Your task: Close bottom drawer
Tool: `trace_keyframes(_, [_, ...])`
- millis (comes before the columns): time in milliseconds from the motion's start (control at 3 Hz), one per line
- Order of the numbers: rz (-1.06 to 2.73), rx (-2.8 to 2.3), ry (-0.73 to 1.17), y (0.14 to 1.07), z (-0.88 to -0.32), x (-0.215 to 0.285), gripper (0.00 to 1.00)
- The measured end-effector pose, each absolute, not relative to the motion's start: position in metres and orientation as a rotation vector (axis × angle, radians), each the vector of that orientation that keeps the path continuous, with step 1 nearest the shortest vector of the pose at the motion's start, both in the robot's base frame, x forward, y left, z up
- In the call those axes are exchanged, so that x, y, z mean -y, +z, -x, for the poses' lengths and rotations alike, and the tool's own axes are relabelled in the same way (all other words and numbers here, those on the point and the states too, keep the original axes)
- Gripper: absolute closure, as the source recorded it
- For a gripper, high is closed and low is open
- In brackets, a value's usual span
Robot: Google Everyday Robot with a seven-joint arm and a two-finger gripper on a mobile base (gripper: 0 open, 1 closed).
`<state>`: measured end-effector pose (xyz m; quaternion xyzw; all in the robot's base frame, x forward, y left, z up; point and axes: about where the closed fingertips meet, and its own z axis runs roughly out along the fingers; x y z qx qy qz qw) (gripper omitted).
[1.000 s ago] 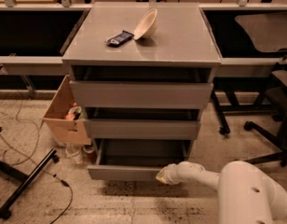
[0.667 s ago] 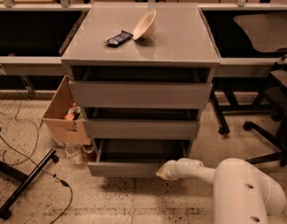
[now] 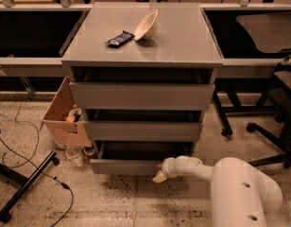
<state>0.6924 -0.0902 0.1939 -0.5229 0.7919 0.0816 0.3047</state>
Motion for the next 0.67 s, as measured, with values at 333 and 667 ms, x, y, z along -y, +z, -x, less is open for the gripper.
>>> trace_keyframes(333, [1.385,-2.097,0.216,0.1939,-0.688,0.0902,0.0])
trace_keyframes(667, [1.367,-2.096,0.218,0.1931,-0.6791,0.0979,0.0])
